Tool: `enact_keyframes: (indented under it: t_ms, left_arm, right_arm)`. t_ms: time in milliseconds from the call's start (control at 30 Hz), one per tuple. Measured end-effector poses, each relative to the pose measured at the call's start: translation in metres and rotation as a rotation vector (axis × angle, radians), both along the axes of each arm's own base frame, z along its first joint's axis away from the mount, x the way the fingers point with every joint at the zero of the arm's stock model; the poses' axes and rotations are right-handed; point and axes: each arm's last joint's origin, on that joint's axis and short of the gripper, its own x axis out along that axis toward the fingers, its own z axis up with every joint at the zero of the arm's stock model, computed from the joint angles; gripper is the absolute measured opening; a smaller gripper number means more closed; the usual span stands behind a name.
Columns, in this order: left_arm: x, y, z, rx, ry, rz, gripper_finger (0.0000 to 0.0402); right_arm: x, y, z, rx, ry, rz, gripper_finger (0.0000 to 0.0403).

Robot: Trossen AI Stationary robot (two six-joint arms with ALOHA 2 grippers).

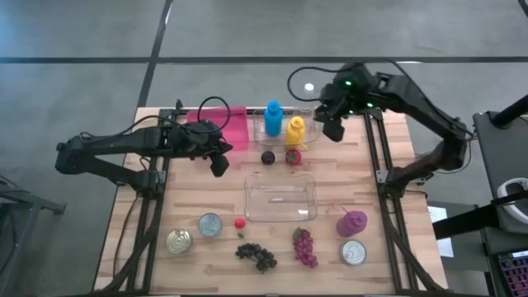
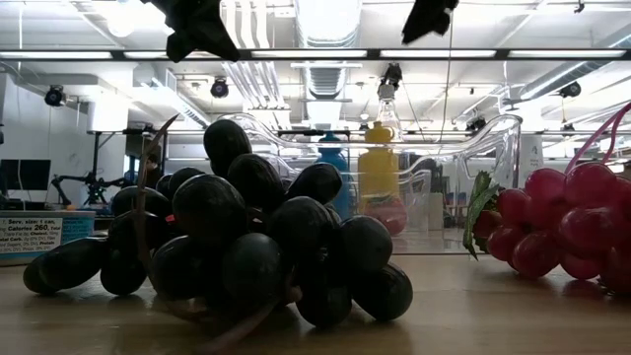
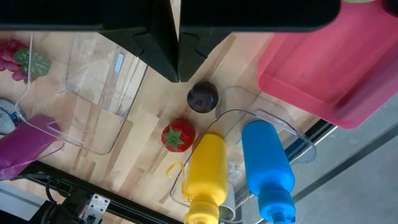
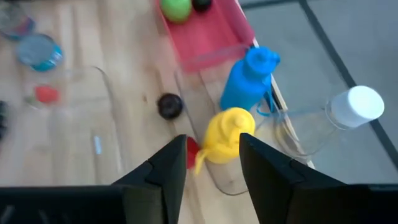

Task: Pick & Place Food Item
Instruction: Put the yellow blue tuna can into the bottom transparent bin

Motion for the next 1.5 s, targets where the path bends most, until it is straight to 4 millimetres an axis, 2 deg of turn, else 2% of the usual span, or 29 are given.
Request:
enact_keyframes:
  t_ms: [267,467,900,1100,1233,1500]
  left_arm:
    - [0.0,0.0,0.0,-0.001,0.0,0.0,0.0006]
    - [0.0,0.0,0.0,-0.001,0.0,0.0,0.0006]
    - [0.0,0.0,0.0,-0.001,0.0,0.001,0.0006]
    - [0.0,-0.002,0.0,-0.045,-0.013,0.001,0.0006]
    - [0.001,-0.015,-0.001,-0.18,-0.025,-0.08,0.0006]
    - [-0.008,-0.06,-0.013,-0.352,0.09,-0.134,0.0006]
  right_arm:
    - [-0.031,0.041,0.027,0.003,-0.138,0.06,0.0095]
    - [-0.05,0.06,0.038,-0.004,-0.199,0.078,0.006]
    - [-0.052,0.079,0.041,-0.059,-0.2,0.157,0.0011]
    - [-0.055,0.085,0.041,-0.032,-0.213,0.164,0.0008]
    - [-0.053,0.087,0.036,-0.015,-0.197,0.169,0.0008]
    - [-0.051,0.088,0.023,0.003,-0.183,0.16,0.0008]
